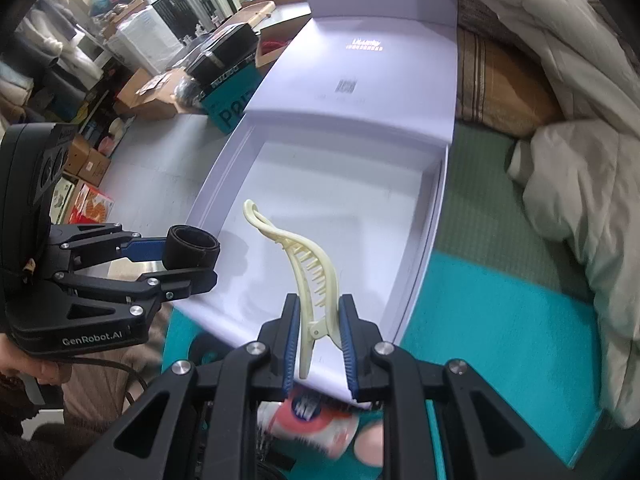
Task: Organize objects
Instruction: 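Lift the black band with the left tool while the right tool carries the claw clip over the box, then open the left tool to drop the band while the right tool releases the clip into the box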
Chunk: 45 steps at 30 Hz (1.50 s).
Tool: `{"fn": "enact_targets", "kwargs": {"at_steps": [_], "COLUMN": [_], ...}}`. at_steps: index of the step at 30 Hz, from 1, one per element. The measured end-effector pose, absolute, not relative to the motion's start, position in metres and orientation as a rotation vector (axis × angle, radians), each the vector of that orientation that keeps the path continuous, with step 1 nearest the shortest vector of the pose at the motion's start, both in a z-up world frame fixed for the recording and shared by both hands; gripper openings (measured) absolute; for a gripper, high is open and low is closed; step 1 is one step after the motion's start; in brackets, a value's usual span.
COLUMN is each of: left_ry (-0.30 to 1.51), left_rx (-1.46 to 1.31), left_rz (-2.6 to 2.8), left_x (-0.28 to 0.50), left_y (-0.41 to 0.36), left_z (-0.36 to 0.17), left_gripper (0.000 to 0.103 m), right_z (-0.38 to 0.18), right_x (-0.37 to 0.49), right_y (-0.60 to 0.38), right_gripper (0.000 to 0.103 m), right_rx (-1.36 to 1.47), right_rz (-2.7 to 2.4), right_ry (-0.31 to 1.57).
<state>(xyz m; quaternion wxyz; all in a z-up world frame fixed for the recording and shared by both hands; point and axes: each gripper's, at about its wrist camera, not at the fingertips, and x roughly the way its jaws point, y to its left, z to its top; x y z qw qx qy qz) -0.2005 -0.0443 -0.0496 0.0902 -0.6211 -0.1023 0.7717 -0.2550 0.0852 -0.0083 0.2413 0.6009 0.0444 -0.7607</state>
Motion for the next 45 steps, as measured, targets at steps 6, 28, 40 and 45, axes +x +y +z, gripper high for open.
{"fn": "enact_targets", "kwargs": {"at_steps": [6,28,40,45], "left_ry": [-0.245,-0.057,-0.075,-0.069], "left_rx": [-1.841,-1.831,-1.722,-1.707], "left_rz": [2.333,2.417,2.431,2.439], "left_x": [-0.233,-0.309,-0.305,-0.306], "left_y": [-0.053,-0.048,-0.050,-0.045], "left_z": [-0.057,-0.102,-0.111,-0.112], "left_gripper": [0.041,0.041,0.041,0.042], "right_z": [-0.013,-0.052,-0.070,-0.066], "right_x": [-0.286,-0.346,-0.343,-0.344], "right_y": [0.074,0.052,0.052,0.052], "right_gripper": [0.019,0.016,0.016,0.016], "right_rx": [1.642,1.681,1.708,1.715], "right_rz": [-2.110,-2.176,-2.180,-2.261], "right_ry": [0.129,0.168,0.172,0.172]}}
